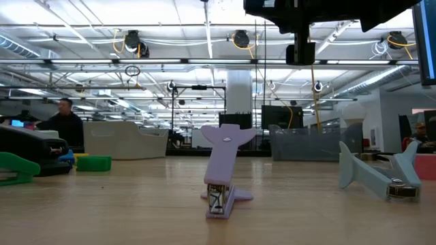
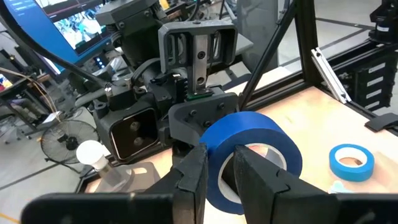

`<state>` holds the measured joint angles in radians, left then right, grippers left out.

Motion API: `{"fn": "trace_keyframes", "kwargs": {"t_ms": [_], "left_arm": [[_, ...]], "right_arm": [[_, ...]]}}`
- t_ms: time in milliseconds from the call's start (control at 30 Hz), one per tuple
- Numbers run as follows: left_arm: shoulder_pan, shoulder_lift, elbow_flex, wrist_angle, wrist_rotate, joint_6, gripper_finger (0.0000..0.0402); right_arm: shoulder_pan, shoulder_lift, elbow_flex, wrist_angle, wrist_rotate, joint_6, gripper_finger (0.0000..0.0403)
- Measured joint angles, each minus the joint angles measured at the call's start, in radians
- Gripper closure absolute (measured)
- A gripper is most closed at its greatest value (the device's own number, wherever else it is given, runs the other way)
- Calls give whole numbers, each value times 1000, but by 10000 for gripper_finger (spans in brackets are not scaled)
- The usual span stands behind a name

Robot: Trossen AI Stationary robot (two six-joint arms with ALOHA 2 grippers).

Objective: Pick and place Stapler, Stapler remover, tape
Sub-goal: Put the blue tape into the gray bin

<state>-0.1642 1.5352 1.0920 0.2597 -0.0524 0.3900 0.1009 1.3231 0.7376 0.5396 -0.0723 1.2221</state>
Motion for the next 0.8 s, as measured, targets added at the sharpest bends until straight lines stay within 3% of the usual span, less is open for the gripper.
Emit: {"fn": "trace_keyframes", "kwargs": {"t_ms": [800], "left_arm": [[1,-44,3,-160,-23,-62,323]], "right_arm": [[-9,4,-7,15,31,25,369]]}}
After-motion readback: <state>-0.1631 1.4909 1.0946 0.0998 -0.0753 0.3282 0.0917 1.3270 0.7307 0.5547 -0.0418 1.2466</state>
